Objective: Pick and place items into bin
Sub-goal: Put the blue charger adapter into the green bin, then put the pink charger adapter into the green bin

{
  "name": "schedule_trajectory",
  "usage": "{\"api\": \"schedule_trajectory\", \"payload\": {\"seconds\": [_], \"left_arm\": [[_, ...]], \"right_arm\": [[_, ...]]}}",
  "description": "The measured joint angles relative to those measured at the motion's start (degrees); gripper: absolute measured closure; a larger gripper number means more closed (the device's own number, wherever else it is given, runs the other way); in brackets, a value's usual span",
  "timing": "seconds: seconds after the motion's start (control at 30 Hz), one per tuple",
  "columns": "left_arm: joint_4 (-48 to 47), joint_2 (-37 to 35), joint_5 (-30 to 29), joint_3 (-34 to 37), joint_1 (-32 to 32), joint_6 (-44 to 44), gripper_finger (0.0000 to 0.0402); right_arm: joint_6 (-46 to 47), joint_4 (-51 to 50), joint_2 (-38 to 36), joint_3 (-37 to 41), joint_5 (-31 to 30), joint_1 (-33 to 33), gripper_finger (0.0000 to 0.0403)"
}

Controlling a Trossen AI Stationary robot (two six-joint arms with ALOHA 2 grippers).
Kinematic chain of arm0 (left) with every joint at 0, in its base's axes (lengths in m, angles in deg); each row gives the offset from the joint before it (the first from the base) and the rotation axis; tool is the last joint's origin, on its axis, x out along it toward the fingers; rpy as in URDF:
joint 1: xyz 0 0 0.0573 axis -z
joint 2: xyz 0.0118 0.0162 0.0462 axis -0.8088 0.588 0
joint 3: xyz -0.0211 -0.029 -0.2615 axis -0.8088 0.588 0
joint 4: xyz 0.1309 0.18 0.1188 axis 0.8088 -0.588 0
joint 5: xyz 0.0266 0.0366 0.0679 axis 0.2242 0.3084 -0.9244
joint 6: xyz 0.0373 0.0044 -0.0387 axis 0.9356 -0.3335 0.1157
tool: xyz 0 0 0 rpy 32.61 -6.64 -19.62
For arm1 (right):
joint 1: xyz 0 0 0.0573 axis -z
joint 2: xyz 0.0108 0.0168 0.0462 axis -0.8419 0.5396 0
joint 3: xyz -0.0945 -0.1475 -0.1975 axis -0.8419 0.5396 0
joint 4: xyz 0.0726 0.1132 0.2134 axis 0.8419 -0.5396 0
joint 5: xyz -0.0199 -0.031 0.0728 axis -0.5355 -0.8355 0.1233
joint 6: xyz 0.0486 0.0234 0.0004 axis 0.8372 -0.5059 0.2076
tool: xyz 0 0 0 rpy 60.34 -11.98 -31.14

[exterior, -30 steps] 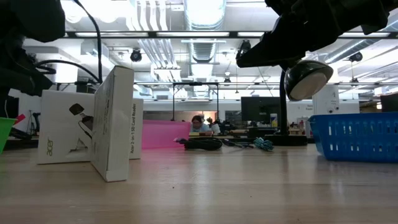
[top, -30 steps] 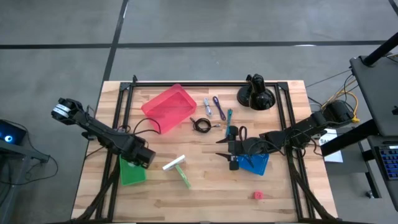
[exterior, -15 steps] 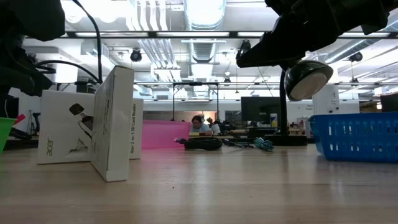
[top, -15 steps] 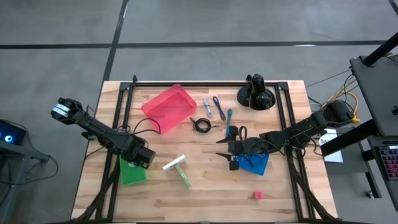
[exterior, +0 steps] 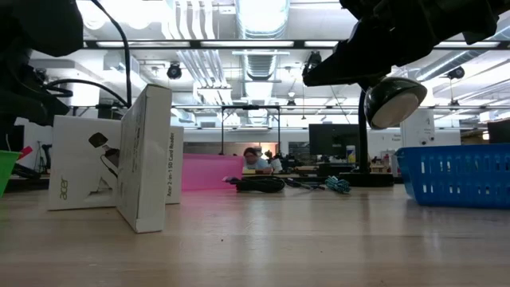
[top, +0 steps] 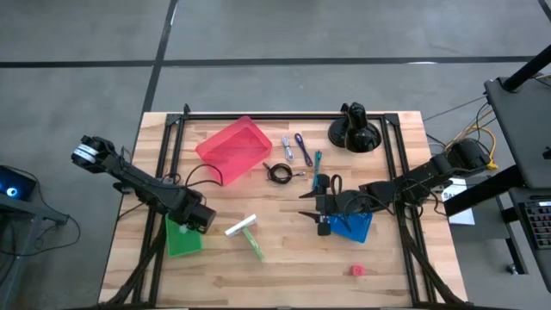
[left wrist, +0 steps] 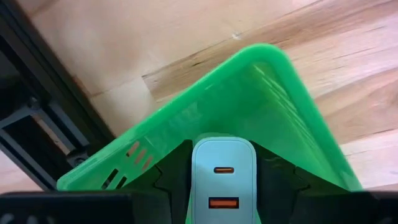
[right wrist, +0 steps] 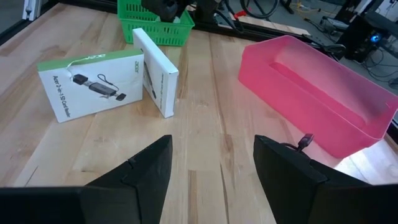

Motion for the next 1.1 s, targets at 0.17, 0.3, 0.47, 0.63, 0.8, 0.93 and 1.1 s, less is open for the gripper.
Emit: {"api": "schedule_trajectory", "payload": {"seconds": [0.17,0.3,0.47,0.63,0.8,0.93,1.1], "left_arm": [[-0.05,0.00,0.20,-0.09,-0.02,0.04,0.0275],[-0.16,0.02,0.26,-0.09,-0.02,0.09,0.0275],[-0.25,0.04,0.42,-0.09,-0.02,0.11,0.0274],[-0.25,0.04,0.44,-0.09,-0.02,0.38,0.0272],[-0.29,0.04,0.53,-0.15,-0.06,0.63,0.0236],[-0.32,0.04,0.58,-0.15,-0.04,0.63,0.0200],[-0.31,0.04,0.70,-0.22,-0.04,0.63,0.0178]], "right_arm": [[0.00,0.00,0.02,0.00,0.00,0.00,0.0191],[-0.01,0.00,0.00,0.00,0.00,0.00,0.0191],[-0.02,0.00,0.00,0.00,0.00,0.00,0.0191],[0.00,0.00,0.01,0.00,0.00,-0.01,0.0191],[0.00,-0.02,0.00,0.00,0.00,0.00,0.0191],[0.00,0.00,0.00,0.00,0.00,0.00,0.0191],[0.00,0.00,0.00,0.00,0.00,0.00,0.0191]]}}
